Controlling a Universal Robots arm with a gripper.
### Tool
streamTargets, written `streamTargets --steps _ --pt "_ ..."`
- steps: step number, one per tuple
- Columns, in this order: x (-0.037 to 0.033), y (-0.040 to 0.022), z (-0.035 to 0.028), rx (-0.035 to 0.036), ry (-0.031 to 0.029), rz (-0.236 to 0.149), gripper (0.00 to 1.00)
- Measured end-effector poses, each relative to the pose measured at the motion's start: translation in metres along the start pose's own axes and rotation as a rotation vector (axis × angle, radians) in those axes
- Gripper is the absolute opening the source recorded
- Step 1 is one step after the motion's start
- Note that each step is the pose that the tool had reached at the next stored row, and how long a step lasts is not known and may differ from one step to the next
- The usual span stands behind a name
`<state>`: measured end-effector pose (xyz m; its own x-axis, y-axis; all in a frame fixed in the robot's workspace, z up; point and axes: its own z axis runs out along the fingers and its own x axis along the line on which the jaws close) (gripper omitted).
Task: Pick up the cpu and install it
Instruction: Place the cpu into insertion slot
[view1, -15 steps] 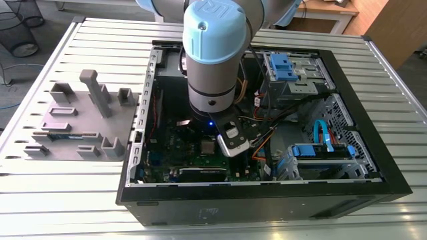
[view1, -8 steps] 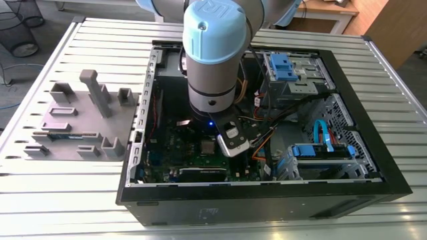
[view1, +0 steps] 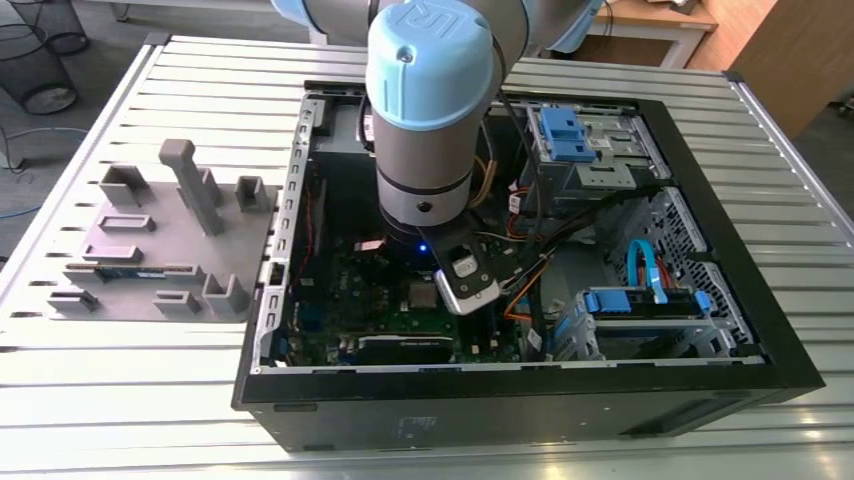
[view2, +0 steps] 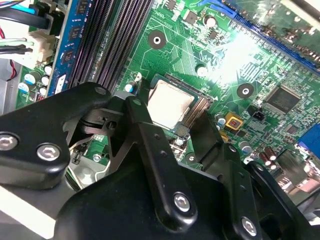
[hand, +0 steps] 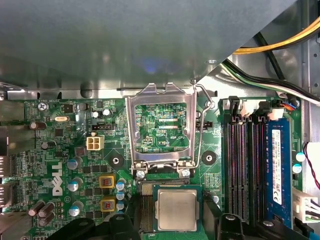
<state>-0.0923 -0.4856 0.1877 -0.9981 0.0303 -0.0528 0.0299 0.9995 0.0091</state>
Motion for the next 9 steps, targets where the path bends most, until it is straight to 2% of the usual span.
streamTargets --steps 9 --pt "0.0 -0.0001 -0.0002 0.0006 0.0006 0.0 0.58"
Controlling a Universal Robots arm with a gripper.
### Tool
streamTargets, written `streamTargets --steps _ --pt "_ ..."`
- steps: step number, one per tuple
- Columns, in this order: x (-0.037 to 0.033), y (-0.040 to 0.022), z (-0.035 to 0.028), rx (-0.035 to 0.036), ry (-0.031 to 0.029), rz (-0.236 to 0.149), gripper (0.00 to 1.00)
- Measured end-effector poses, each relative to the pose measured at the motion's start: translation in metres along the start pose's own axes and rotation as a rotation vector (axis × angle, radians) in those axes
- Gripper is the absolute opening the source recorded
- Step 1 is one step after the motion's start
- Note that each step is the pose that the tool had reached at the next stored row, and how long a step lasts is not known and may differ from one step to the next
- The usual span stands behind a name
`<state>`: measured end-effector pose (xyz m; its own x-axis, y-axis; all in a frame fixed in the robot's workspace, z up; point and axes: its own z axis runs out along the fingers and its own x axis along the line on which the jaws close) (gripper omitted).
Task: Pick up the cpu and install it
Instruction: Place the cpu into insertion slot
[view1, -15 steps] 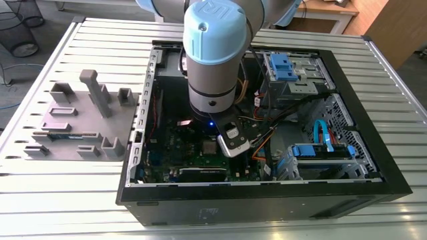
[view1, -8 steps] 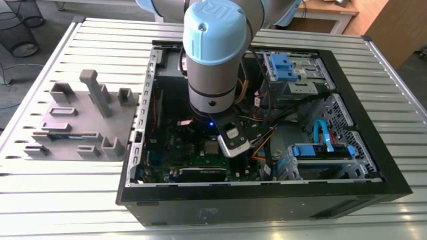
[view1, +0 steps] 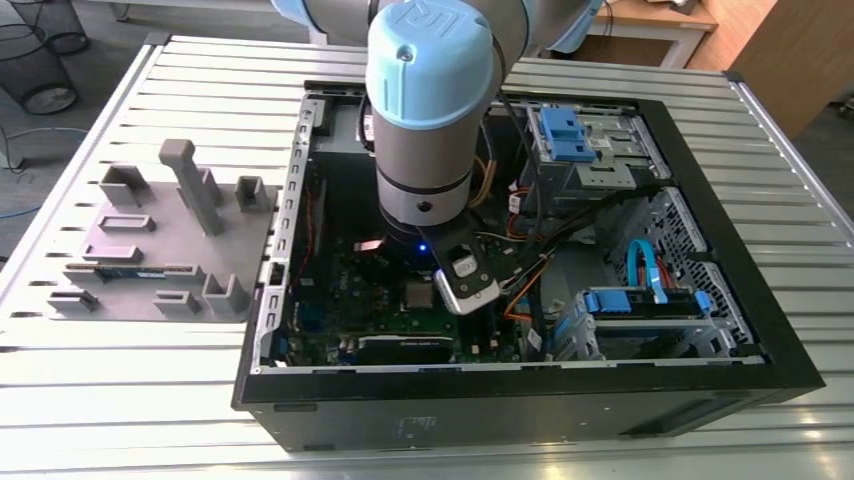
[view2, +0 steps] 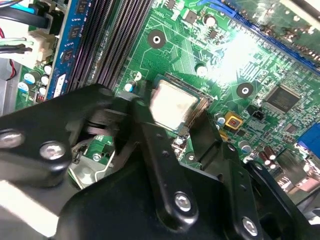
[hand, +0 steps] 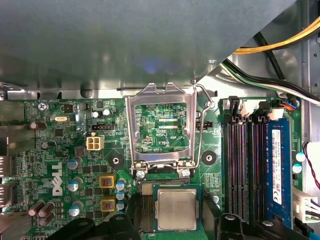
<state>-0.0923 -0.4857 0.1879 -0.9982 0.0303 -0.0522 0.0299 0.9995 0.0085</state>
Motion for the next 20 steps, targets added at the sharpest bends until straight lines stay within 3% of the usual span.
streamTargets --steps 1,4,20 --pt "0.0 0.0 -0.0001 0.0003 0.0001 0.0 0.53" --pt "0.0 0.0 0.0 0.0 -0.0003 0.0 0.49" --pt "-0.0002 0.0001 0.0002 -0.0004 -0.0006 0.0 0.48"
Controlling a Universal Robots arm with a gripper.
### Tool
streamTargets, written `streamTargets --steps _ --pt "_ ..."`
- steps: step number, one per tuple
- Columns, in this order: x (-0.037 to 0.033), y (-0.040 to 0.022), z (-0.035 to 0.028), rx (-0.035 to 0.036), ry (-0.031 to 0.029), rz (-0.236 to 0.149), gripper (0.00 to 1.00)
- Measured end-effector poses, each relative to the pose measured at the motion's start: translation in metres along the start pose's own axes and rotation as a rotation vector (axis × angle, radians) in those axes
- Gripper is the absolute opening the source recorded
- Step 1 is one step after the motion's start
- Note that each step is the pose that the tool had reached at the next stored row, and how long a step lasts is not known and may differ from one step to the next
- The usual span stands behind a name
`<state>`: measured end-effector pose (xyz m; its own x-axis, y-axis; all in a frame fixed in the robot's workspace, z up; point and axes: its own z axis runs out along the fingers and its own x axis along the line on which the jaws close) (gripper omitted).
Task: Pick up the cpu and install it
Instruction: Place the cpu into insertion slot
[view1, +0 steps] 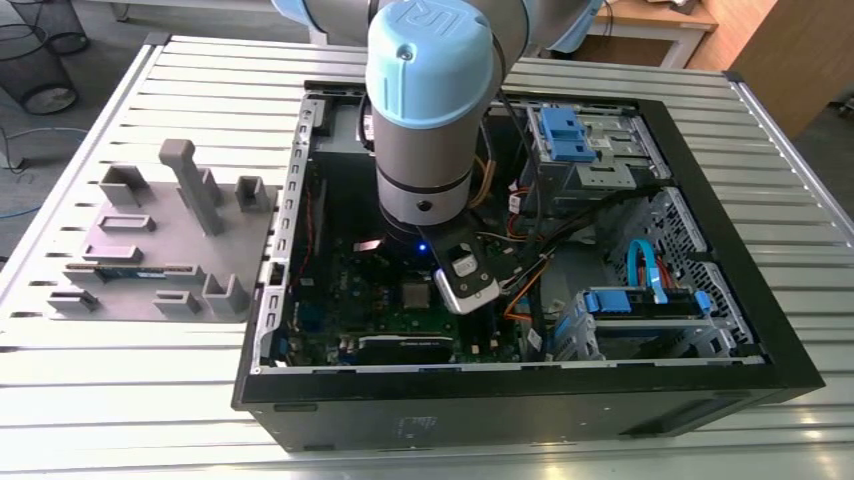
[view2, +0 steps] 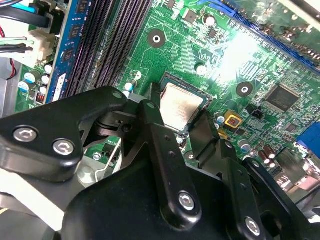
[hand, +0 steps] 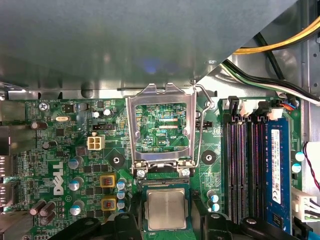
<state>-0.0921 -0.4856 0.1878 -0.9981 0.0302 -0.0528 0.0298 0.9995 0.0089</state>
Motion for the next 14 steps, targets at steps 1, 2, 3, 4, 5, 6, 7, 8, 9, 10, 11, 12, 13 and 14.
streamTargets --steps 1,2,3,4,5,6,7,8,9,10,11,12,13,14 --pt "0.0 0.0 0.0 0.0 0.0 0.0 0.48" --pt "0.0 0.0 0.0 0.0 0.0 0.0 0.48" --pt "0.0 0.0 0.0 -0.0001 0.0 0.0 0.48" --pt "-0.0001 0.0 -0.0003 -0.0001 0.0 0.0 0.48" --pt "-0.0002 0.0001 -0.0012 -0.0007 -0.0003 0.0 0.48" --pt "-0.0003 0.0002 -0.0021 -0.0016 -0.0009 0.0 0.48" --pt "-0.0005 0.0003 -0.003 -0.0018 -0.0011 0.0 0.48" --pt "-0.0006 0.0002 -0.0034 -0.0012 -0.0007 0.0 0.48" --pt "-0.0005 0.0001 -0.0038 -0.0003 0.0 0.0 0.48" --pt "-0.0004 0.0 -0.0038 -0.0002 -0.0001 0.0 0.48" --pt "-0.0003 0.0001 -0.0038 -0.0002 -0.0001 0.0 0.48" --pt "-0.0003 0.0001 -0.0038 -0.0002 -0.0001 0.0 0.48" --pt "-0.0003 0.0001 -0.0038 -0.0003 -0.0001 0.0 0.48" --pt "-0.0003 0.0 -0.0038 -0.0005 -0.0001 0.0 0.48"
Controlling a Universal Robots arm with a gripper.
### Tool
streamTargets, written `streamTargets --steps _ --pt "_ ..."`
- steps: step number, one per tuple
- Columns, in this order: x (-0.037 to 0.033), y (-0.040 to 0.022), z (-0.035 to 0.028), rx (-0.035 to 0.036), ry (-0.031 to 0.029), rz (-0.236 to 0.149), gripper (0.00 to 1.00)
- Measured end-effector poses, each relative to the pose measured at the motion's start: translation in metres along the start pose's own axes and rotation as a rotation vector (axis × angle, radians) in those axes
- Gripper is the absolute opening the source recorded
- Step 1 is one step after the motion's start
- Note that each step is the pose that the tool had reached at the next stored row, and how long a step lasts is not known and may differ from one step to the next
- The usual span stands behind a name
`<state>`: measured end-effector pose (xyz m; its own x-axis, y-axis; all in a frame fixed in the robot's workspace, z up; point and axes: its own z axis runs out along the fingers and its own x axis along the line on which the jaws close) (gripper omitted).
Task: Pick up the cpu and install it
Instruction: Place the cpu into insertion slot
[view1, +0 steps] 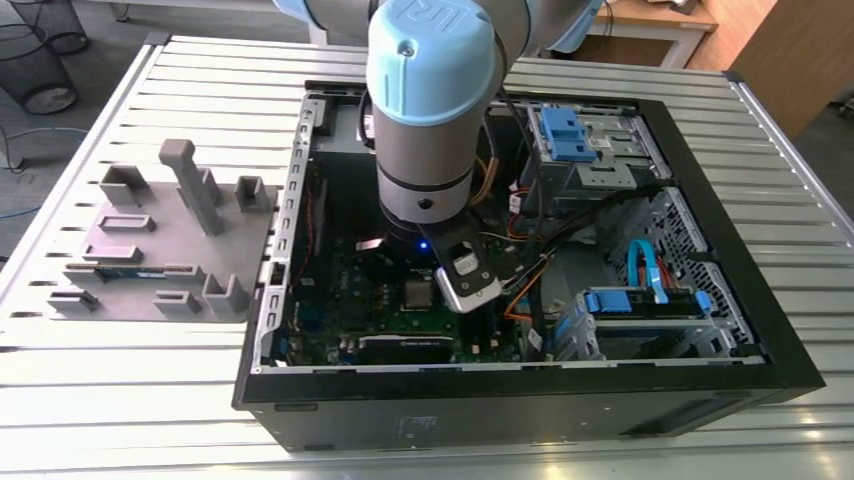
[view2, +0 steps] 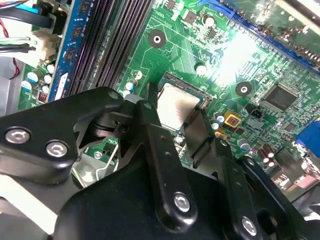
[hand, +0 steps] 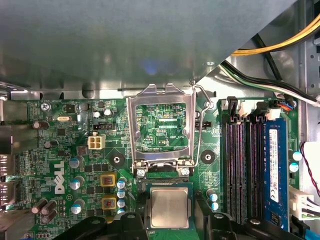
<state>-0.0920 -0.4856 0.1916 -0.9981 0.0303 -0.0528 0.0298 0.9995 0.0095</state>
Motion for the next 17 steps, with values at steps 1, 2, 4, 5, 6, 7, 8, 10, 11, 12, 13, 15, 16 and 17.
streamTargets --steps 1,2,4,5,6,7,8,10,11,12,13,15,16,17 --pt "0.0 0.0 0.0 -0.0006 0.0001 0.0 0.48" --pt "0.0003 0.0 -0.0001 -0.0011 0.0001 0.0 0.48" --pt "0.0015 -0.0001 -0.0002 -0.0042 0.0003 0.0 0.48" --pt "0.0022 -0.0002 -0.0002 -0.0053 0.0 0.0 0.48" --pt "0.0026 -0.0003 -0.0002 -0.0061 0.0001 0.0 0.48" --pt "0.0027 -0.0003 -0.0002 -0.0065 0.0001 0.0 0.48" --pt "0.0028 -0.0005 -0.0002 -0.0065 0.0001 0.0 0.48" --pt "0.0028 -0.0012 -0.0001 -0.0066 0.0001 0.0 0.48" --pt "0.0027 -0.0018 -0.0001 -0.0066 0.0001 0.0 0.48" --pt "0.0027 -0.0026 -0.0001 -0.0067 0.0001 0.001 0.48" --pt "0.0027 -0.0033 0.0 -0.0066 0.0 0.001 0.48" --pt "0.0028 -0.0041 0.0001 -0.0066 0.0001 0.001 0.48" --pt "0.0028 -0.0042 0.0001 -0.0071 0.0001 0.001 0.48" --pt "0.0028 -0.0042 0.0001 -0.0092 0.0003 0.001 0.48"
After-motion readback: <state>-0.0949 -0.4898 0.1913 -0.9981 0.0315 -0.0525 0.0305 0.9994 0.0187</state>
